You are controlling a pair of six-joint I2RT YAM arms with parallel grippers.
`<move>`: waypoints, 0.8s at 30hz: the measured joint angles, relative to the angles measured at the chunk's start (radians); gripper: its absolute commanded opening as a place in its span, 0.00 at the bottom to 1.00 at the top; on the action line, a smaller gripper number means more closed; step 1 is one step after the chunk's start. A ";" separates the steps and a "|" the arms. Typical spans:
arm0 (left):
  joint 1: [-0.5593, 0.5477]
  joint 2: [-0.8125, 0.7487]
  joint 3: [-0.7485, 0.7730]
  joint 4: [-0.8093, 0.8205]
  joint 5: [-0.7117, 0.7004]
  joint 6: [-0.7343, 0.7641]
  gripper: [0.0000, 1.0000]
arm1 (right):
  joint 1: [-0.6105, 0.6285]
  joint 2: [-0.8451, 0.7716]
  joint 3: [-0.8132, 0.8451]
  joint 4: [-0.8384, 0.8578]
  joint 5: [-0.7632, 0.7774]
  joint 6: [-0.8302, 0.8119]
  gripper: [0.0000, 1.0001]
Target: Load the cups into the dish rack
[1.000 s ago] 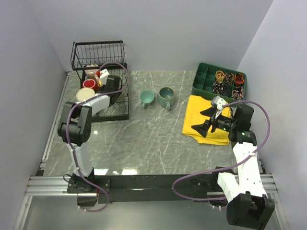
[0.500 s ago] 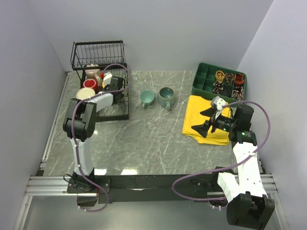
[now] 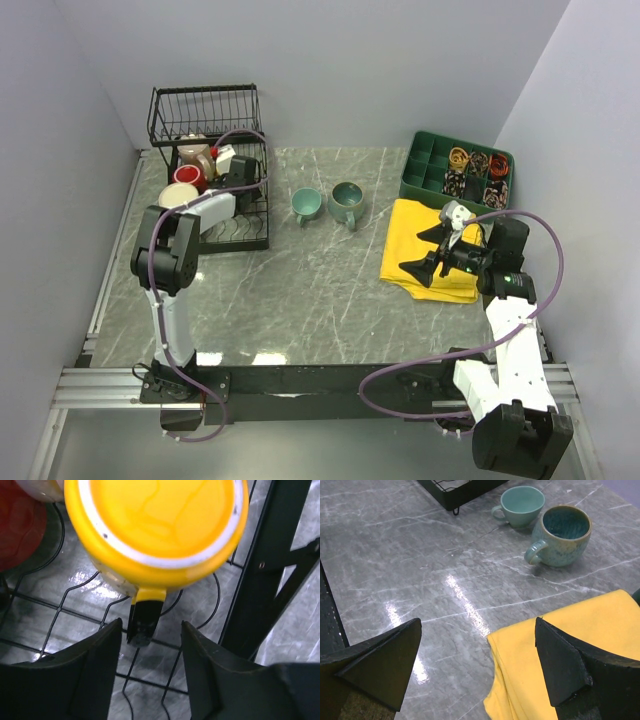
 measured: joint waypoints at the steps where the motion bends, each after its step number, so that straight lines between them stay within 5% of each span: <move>1: 0.000 -0.007 -0.010 0.006 0.005 0.008 0.60 | 0.000 0.000 0.000 0.000 0.000 -0.001 1.00; 15: 0.000 -0.294 -0.275 0.104 0.156 0.113 0.78 | 0.000 0.000 0.000 -0.016 0.000 -0.011 1.00; 18: 0.000 -0.345 -0.318 0.128 0.167 0.119 0.71 | 0.000 0.000 0.000 -0.018 -0.001 -0.013 1.00; 24: 0.013 -0.410 -0.379 0.130 0.138 0.102 0.28 | 0.000 0.000 0.000 -0.021 0.000 -0.015 1.00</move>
